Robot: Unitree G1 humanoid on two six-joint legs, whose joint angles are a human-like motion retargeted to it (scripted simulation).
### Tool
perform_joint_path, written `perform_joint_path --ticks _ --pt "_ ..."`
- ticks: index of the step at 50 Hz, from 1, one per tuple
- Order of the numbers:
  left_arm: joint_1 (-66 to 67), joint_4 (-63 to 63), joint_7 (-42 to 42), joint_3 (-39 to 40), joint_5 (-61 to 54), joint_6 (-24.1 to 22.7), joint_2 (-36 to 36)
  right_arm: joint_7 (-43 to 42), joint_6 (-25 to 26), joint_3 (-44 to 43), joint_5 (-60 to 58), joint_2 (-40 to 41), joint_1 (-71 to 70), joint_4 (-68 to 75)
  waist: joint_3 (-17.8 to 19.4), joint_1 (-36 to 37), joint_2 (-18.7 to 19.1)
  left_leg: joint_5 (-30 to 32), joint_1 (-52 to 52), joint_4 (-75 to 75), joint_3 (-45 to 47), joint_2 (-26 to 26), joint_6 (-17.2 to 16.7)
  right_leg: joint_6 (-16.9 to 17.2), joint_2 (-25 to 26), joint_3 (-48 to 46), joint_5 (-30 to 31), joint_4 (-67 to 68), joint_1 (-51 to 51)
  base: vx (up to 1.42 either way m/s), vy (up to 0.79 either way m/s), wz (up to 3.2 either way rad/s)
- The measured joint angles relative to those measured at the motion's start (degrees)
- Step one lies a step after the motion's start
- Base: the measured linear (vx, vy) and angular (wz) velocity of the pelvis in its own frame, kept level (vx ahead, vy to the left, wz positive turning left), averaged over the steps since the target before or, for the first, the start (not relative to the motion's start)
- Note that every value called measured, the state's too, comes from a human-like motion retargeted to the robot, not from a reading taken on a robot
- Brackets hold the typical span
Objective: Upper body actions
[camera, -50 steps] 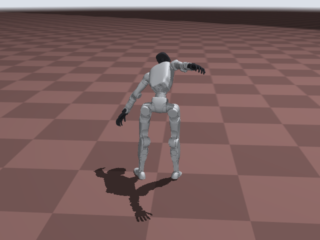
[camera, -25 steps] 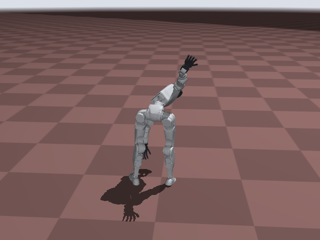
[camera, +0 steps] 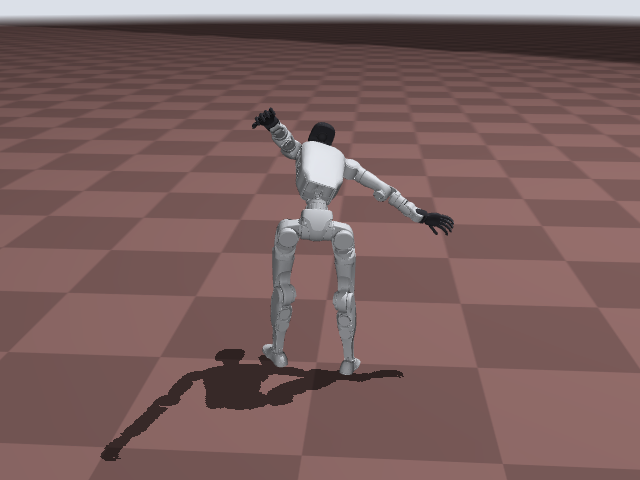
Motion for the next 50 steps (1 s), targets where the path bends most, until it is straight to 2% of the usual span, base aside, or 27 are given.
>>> perform_joint_path --ticks 3,5,7,10,12,16,19,23,27,31,35,38,41,45,47,50 --pt "1.41 4.02 -1.26 2.12 -0.74 1.6 -3.35 -2.38 -0.55 -0.22 -4.33 -2.77 -0.34 -1.03 0.0 5.62 4.42 1.21 -1.73 -0.2 -3.66 -2.73 0.36 0.47 -2.25 -2.54 -0.34 -0.12 1.11 0.12 -0.09 1.53" --pt "0.72 6.38 -0.15 2.11 -1.05 2.08 -4.11 -2.54 -0.55 -2.38 -4.85 -3.71 -0.96 -0.09 0.0 12.24 8.74 2.35 -3.13 -0.56 -6.63 -4.66 0.64 0.65 -3.65 -4.27 -0.39 -0.03 1.59 0.15 -0.22 1.49" --pt "-1.71 8.02 1.11 1.1 -2.56 1.59 -3.85 -0.94 -1.31 -6.6 -3.51 -3.56 -1.26 0.4 0.0 18.73 11.98 3.4 -4.73 -0.82 -8.61 -5.78 0.7 0.68 -4.34 -5.7 -0.34 -0.14 1.5 0.16 -0.37 1.19" --pt "-9.1 11.08 -1.27 -5.14 -5.76 -0.59 -1.31 1.3 -2.12 -16.16 0.66 -2.81 -1.91 0.23 0.0 31.66 18.36 4.9 -7.63 -0.97 -11.83 -6.41 0.32 0.52 -4.24 -6.85 -0.48 -0.31 0.95 0.18 -0.56 0.9" --pt "-14.75 11.58 -3.03 -9.66 -3.82 -1.87 1.97 4.21 -2.76 -17.96 2.78 -1.49 -6.19 -0.35 0.0 41.21 18.64 5.92 -11.47 -1.44 -13.87 -6.51 -0.16 0.34 -3.96 -5.99 -0.43 -0.35 -2.0 0.29 -0.72 0.74" --pt "-23.92 11.58 -2.02 -16.9 -0.59 -1.52 7.52 13.87 -1.1 -15.61 2.72 -2.91 -14.77 -0.54 0.0 54.11 18.64 7.44 -17.51 -2.05 -16.73 -6.2 -0.63 0.38 -2.76 -6.2 -0.44 -0.83 -6.15 0.35 -0.6 0.43" --pt "-29.15 11.58 -3.59 -21.45 -2.25 -2.35 10.05 23.06 -0.26 -12.78 3.59 -3.14 -22.1 -2.27 0.0 58.51 18.64 8.18 -21.15 -2.49 -18.25 -5.9 -0.76 0.64 -2.0 -6.33 -0.64 -0.82 -8.95 0.26 -0.25 0.17" --pt "-31.53 11.58 -3.29 -24.74 -4.64 -3.82 11.4 32.07 -1.42 -6.14 3.36 0.33 -31.73 -6.73 0.0 56.63 18.64 8.8 -23.09 -2.97 -20.4 -5.85 -0.44 0.78 -0.98 -7.72 -1.01 -0.83 -9.9 0.17 0.0 0.17" --pt "-33.27 11.42 -0.48 -29.2 -3.72 -7.88 13.93 28.75 -2.49 -0.78 0.35 0.89 -34.1 -7.61 0.0 53.8 18.64 8.75 -22.38 -3.01 -21.56 -6.19 0.35 1.01 -0.96 -9.95 -0.82 -0.62 -8.61 0.14 -0.02 0.15" --pt "-33.78 11.44 3.89 -31.62 -3.74 -8.71 14.66 26.05 -2.81 -1.92 -1.53 0.71 -29.19 -7.87 0.0 50.83 18.64 7.47 -19.14 -2.1 -21.49 -6.41 1.12 1.26 -1.79 -11.72 1.51 0.14 -5.58 0.07 0.01 -0.02" --pt "-33.99 11.4 5.06 -33.72 -5.1 -8.48 14.09 25.31 -3.06 -8.36 -2.0 3.52 -17.3 -11.72 0.0 47.02 18.51 4.55 -13.21 0.54 -20.82 -6.79 2.35 1.29 -2.23 -12.49 4.45 0.4 0.47 0.01 0.02 -0.01" --pt "-34.54 11.07 3.04 -34.94 -2.4 -7.25 14.49 24.6 -2.76 -12.37 -3.27 9.75 -9.72 -15.08 0.0 43.14 14.96 1.93 -9.33 3.16 -19.99 -7.31 3.38 0.79 -2.54 -12.76 6.19 0.58 4.55 0.0 0.12 -0.08" --pt "-34.92 9.25 -0.38 -35.99 1.27 -5.24 14.2 20.7 -2.42 -11.44 -2.76 16.71 -5.73 -15.62 0.0 37.53 9.52 -1.43 -4.99 6.38 -18.95 -7.2 4.39 0.76 -2.81 -11.81 8.37 1.25 8.77 -0.02 0.24 -0.29" --pt "-33.55 6.4 -4.71 -33.67 4.37 -2.94 12.43 14.87 -2.7 -4.97 -3.6 24.76 -5.27 -14.82 0.0 28.6 1.54 -6.07 1.08 10.33 -16.76 -6.08 5.49 1.12 -2.84 -8.93 10.63 2.43 13.65 -0.01 0.36 -0.59" --pt "-31.92 4.91 -5.36 -31.16 4.92 -3.67 10.97 13.55 -2.58 0.32 -5.98 29.0 -6.35 -15.27 0.0 22.46 -3.76 -8.67 5.15 12.02 -14.85 -5.05 5.81 1.33 -2.87 -6.9 11.47 3.36 16.25 0.03 0.52 -0.95" --pt "-29.55 3.07 -6.15 -27.7 6.21 -4.82 9.39 12.94 -2.49 6.93 -9.53 34.55 -8.07 -16.38 0.0 14.91 -9.66 -11.97 11.11 14.13 -12.04 -2.98 6.04 1.07 -2.25 -4.27 11.92 4.74 20.03 0.01 0.53 -1.13"
